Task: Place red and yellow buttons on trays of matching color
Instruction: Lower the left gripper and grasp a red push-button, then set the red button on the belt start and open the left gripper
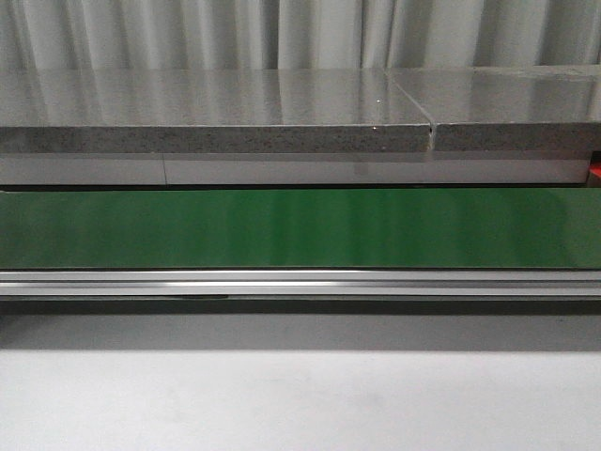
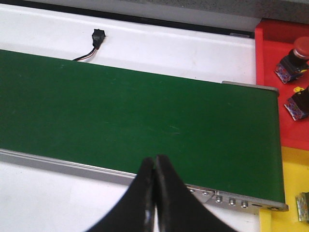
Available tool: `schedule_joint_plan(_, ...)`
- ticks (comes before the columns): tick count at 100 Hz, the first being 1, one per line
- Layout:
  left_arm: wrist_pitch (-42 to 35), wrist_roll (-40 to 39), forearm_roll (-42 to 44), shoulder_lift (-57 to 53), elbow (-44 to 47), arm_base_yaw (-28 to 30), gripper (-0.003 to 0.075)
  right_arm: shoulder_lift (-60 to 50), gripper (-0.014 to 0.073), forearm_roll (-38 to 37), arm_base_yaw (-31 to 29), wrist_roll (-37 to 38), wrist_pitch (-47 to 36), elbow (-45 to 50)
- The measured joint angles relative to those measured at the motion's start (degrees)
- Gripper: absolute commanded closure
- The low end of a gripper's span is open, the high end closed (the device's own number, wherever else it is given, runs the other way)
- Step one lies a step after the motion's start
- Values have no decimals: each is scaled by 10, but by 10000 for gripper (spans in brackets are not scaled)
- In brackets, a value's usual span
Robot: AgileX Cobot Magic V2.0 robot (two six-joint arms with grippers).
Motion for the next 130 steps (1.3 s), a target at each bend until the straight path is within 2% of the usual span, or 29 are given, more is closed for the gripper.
schedule_joint_plan(31,13,28,-25,-1,0,-78,739,0,662,0,0,0,0,0)
schedule_joint_plan(130,2,31,-45,59,4,-82,739,0,662,0,0,0,0,0)
